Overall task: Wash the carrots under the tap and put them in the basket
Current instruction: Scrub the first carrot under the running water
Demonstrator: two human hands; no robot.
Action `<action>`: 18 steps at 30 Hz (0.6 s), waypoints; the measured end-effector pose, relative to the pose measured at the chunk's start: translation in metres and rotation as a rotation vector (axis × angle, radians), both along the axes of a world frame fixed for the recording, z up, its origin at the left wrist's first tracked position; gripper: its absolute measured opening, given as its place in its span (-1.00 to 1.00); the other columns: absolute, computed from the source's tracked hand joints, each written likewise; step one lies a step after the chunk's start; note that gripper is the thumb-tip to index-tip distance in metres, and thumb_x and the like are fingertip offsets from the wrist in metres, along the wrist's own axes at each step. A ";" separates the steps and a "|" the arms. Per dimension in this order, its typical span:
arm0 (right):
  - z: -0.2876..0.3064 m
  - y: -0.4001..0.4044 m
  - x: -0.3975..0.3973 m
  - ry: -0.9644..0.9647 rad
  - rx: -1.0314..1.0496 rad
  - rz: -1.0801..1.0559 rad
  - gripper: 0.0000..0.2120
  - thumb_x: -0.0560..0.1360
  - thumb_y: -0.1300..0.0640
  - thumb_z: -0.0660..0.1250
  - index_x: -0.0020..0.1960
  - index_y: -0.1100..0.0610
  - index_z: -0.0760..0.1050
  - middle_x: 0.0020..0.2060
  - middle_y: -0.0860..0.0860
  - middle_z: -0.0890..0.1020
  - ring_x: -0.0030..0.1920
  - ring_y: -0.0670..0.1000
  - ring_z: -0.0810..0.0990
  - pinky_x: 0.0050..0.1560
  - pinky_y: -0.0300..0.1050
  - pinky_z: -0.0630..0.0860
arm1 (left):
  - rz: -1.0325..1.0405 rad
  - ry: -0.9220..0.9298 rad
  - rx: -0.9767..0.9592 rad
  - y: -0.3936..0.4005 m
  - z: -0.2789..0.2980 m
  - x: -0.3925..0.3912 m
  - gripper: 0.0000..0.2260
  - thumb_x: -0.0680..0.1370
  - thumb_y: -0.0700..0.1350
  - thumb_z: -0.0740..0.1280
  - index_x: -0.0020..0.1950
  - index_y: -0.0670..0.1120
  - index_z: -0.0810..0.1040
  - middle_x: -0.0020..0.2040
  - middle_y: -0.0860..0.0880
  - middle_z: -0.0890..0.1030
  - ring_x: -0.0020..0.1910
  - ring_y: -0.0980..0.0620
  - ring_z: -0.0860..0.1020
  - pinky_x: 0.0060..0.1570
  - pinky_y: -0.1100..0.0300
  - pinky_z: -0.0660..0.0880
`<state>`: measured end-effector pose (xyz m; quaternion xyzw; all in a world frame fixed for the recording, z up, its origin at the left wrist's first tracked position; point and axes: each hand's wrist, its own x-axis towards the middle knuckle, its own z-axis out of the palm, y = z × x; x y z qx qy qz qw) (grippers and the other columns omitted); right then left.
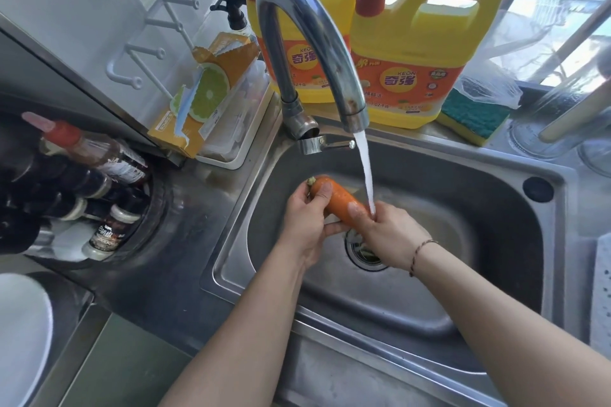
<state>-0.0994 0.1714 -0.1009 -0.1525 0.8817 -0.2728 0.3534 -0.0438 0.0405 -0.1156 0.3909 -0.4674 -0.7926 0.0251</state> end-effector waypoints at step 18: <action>-0.003 0.014 0.014 -0.085 -0.248 0.068 -0.86 0.64 0.05 0.21 0.14 0.09 0.41 -0.27 -0.05 0.53 -0.33 -0.05 0.49 -0.23 -0.09 0.48 | -0.202 0.109 -0.124 -0.013 -0.002 0.004 -0.73 0.68 -0.09 0.17 0.32 -0.15 0.51 0.12 -0.15 0.58 0.10 -0.04 0.55 0.13 0.05 0.52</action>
